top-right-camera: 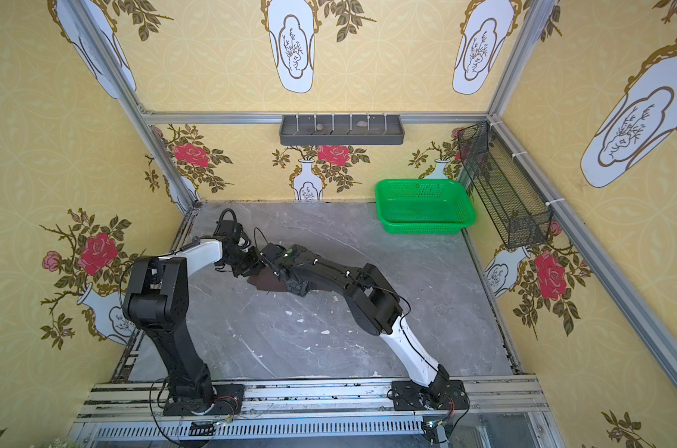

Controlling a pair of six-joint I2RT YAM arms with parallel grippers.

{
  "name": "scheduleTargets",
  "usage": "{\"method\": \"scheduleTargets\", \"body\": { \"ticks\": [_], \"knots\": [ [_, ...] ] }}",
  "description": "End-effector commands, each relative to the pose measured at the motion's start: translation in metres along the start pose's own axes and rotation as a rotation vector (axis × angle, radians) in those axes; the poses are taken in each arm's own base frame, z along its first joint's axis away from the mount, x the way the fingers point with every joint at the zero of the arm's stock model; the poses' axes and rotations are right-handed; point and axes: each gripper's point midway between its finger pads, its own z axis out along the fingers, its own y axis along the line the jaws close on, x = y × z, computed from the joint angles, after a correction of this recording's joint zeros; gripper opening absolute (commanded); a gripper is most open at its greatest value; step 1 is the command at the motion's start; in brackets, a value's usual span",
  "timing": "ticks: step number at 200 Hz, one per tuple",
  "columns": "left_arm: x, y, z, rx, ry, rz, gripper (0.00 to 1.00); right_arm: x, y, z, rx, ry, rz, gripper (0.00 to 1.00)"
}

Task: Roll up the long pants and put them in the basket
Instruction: Roll the long pant at the center of the board.

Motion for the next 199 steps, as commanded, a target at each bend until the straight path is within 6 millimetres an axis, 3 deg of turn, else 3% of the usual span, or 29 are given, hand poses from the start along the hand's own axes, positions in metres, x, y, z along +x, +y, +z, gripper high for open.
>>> {"method": "scheduleTargets", "body": {
  "ticks": [1, 61, 113, 145, 163, 180, 199],
  "knots": [
    [0.046, 0.038, 0.007, -0.160, 0.172, -0.021, 0.34, -0.012, -0.017, 0.008, -0.017, -0.044, 0.087, 0.98],
    [0.049, 0.040, 0.006, -0.169, 0.176, -0.025, 0.34, -0.014, -0.062, 0.024, -0.088, -0.046, 0.278, 0.98],
    [0.048, 0.040, 0.006, -0.171, 0.174, -0.031, 0.34, -0.007, -0.065, 0.017, -0.166, -0.028, 0.359, 0.98],
    [0.045, 0.038, 0.008, -0.167, 0.176, -0.030, 0.34, -0.018, -0.089, -0.020, -0.236, -0.103, 0.511, 0.98],
    [0.042, 0.037, 0.008, -0.166, 0.178, -0.026, 0.34, -0.024, -0.112, -0.045, -0.280, -0.164, 0.620, 0.98],
    [0.042, 0.036, 0.008, -0.166, 0.181, -0.021, 0.34, -0.022, -0.142, -0.063, -0.319, -0.203, 0.748, 0.98],
    [0.042, 0.037, 0.008, -0.170, 0.183, -0.015, 0.34, -0.010, -0.161, -0.078, -0.389, -0.211, 0.876, 0.98]
  ]
}}
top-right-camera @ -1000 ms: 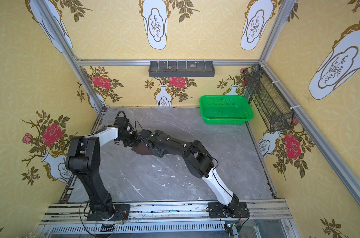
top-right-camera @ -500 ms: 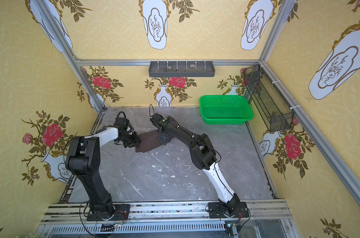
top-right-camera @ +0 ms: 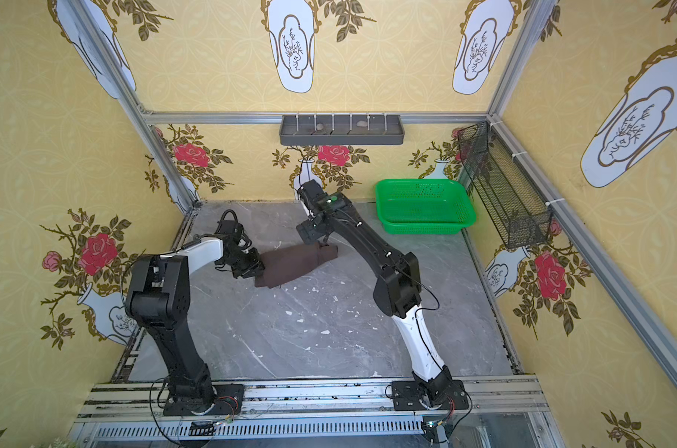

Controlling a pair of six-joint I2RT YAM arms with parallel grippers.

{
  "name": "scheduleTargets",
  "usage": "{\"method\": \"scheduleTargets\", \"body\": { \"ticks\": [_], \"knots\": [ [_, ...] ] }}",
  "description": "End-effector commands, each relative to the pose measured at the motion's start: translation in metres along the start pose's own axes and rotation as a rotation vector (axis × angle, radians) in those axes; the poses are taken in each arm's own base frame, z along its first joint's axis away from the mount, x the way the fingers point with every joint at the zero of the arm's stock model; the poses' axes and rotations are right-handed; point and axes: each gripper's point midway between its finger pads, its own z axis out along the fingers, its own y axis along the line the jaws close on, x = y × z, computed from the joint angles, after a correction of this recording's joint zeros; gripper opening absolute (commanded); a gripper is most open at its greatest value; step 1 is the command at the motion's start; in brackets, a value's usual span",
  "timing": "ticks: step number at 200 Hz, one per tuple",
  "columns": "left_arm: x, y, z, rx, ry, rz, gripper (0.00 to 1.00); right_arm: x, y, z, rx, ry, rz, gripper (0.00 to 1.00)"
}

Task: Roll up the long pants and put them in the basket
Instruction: Roll the long pant at the center of the board, then pick up the long pant at the center of the board.

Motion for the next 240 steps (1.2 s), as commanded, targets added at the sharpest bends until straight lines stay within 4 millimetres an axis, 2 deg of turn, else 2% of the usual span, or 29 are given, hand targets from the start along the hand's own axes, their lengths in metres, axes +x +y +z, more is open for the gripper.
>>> {"method": "scheduleTargets", "body": {
  "ticks": [1, 10, 19, 40, 41, 42, 46, 59, 77, 90, 107, 146, 165, 201, 240],
  "knots": [
    [0.035, 0.033, 0.009, -0.144, 0.132, -0.009, 0.33, 0.003, -0.009, -0.022, -0.104, 0.033, 0.210, 0.98],
    [0.036, 0.034, 0.009, -0.146, 0.135, -0.008, 0.34, 0.012, -0.016, -0.028, -0.148, 0.077, 0.324, 0.98],
    [0.036, 0.033, 0.008, -0.145, 0.134, -0.008, 0.33, 0.028, -0.013, -0.029, -0.216, 0.128, 0.442, 0.98],
    [0.036, 0.033, 0.009, -0.142, 0.132, -0.009, 0.33, 0.064, 0.015, -0.039, -0.376, 0.125, 0.663, 0.98],
    [0.036, 0.033, 0.009, -0.141, 0.132, -0.010, 0.33, 0.072, 0.017, -0.036, -0.383, 0.136, 0.679, 0.98],
    [0.036, 0.033, 0.009, -0.141, 0.132, -0.010, 0.33, 0.068, 0.019, -0.039, -0.393, 0.121, 0.683, 0.98],
    [0.036, 0.033, 0.009, -0.140, 0.132, -0.010, 0.33, 0.077, 0.025, -0.040, -0.414, 0.128, 0.723, 0.98],
    [0.036, 0.032, 0.009, -0.136, 0.131, -0.012, 0.33, 0.106, 0.040, -0.036, -0.412, 0.175, 0.850, 0.98],
    [0.035, 0.031, 0.010, -0.130, 0.129, -0.014, 0.33, 0.130, 0.060, -0.026, -0.417, 0.196, 0.952, 0.98],
    [0.036, 0.030, 0.010, -0.126, 0.134, -0.013, 0.33, 0.129, 0.071, -0.015, -0.466, 0.167, 0.975, 0.98],
    [0.036, 0.030, 0.011, -0.123, 0.139, -0.006, 0.33, 0.123, 0.073, 0.002, -0.495, 0.111, 0.983, 0.98],
    [0.038, 0.031, 0.010, -0.128, 0.145, 0.007, 0.33, 0.128, 0.078, 0.067, -0.520, 0.079, 1.073, 0.98],
    [0.039, 0.032, 0.009, -0.130, 0.149, 0.013, 0.33, 0.124, 0.083, 0.089, -0.533, 0.066, 1.064, 0.98],
    [0.040, 0.032, 0.008, -0.131, 0.147, 0.018, 0.33, 0.109, 0.090, 0.103, -0.577, 0.030, 1.019, 0.98],
    [0.039, 0.031, 0.009, -0.128, 0.152, 0.026, 0.33, 0.103, 0.104, 0.106, -0.668, 0.019, 0.980, 0.98]
  ]
}}
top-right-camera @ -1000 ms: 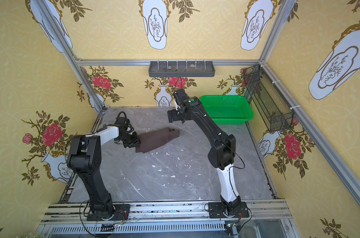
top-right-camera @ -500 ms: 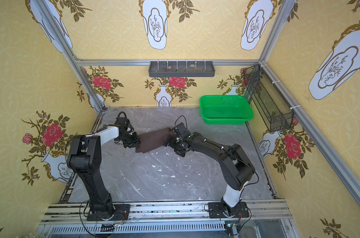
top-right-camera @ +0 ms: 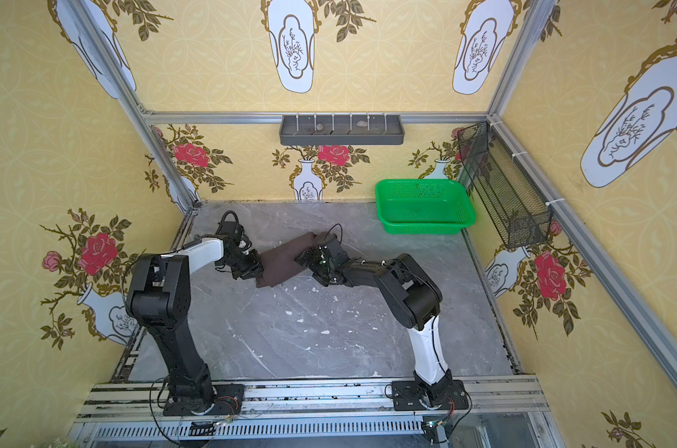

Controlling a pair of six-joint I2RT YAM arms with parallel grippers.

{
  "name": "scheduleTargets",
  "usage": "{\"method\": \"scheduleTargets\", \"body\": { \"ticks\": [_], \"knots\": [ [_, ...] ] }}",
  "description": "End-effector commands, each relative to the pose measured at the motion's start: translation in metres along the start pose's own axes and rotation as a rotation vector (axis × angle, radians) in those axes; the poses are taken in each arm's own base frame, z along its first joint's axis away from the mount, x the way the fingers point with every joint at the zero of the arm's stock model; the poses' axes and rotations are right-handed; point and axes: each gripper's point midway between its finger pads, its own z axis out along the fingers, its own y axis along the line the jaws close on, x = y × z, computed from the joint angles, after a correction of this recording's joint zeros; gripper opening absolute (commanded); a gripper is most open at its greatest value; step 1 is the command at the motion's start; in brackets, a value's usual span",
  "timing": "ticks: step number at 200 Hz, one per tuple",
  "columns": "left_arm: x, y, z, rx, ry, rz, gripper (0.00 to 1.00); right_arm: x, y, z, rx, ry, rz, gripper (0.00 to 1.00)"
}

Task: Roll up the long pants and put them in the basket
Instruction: Pick up the long pant at the center of the board.

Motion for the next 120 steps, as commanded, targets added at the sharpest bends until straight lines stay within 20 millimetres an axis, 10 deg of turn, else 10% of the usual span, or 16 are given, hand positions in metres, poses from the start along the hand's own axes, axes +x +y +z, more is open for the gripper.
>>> {"method": "scheduleTargets", "body": {
  "ticks": [1, 69, 120],
  "knots": [
    [0.035, 0.027, 0.008, -0.118, 0.141, 0.000, 0.33, 0.006, 0.006, 0.007, -0.052, 0.030, -0.036, 0.98],
    [0.032, 0.026, 0.009, -0.119, 0.150, 0.016, 0.33, 0.019, 0.030, -0.013, -0.251, 0.086, -0.137, 0.98],
    [0.031, 0.026, 0.009, -0.126, 0.159, 0.031, 0.33, -0.013, 0.034, -0.021, -0.365, -0.005, -0.140, 0.98]
  ]
}}
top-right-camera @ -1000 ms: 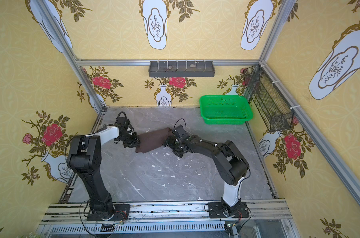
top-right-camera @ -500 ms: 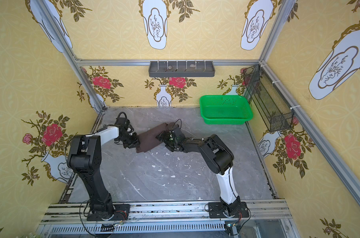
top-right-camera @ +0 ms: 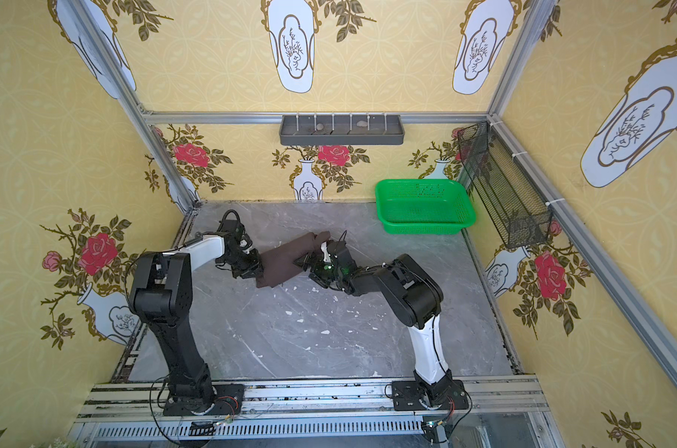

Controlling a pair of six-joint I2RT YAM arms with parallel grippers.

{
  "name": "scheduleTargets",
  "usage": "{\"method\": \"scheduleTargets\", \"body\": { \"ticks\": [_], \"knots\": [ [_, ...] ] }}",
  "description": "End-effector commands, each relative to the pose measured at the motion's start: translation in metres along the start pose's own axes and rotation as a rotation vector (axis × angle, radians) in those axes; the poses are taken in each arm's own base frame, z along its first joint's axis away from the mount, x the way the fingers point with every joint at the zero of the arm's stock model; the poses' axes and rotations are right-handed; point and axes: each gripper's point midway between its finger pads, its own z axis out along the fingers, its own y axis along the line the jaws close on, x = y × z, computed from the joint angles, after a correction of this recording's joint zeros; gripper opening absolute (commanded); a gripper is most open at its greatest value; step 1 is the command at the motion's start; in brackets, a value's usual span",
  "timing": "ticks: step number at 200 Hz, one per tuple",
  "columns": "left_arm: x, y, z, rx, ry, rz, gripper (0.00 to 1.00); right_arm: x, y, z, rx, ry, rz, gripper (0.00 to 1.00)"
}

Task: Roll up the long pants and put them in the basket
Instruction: Pick up the long pant at the center of the board.

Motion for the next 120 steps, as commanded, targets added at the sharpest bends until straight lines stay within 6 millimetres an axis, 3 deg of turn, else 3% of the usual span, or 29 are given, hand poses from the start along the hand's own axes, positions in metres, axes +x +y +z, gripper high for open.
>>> {"method": "scheduleTargets", "body": {
  "ticks": [1, 38, 120],
  "knots": [
    [0.031, 0.025, 0.010, -0.110, 0.124, 0.010, 0.33, -0.019, 0.028, -0.001, -0.145, -0.056, -0.064, 0.98],
    [0.033, 0.027, 0.009, -0.124, 0.142, 0.025, 0.33, -0.038, 0.035, 0.012, -0.201, -0.087, -0.070, 0.98],
    [0.038, 0.029, 0.009, -0.125, 0.158, 0.026, 0.33, -0.053, 0.029, 0.030, -0.172, -0.118, -0.066, 0.98]
  ]
}}
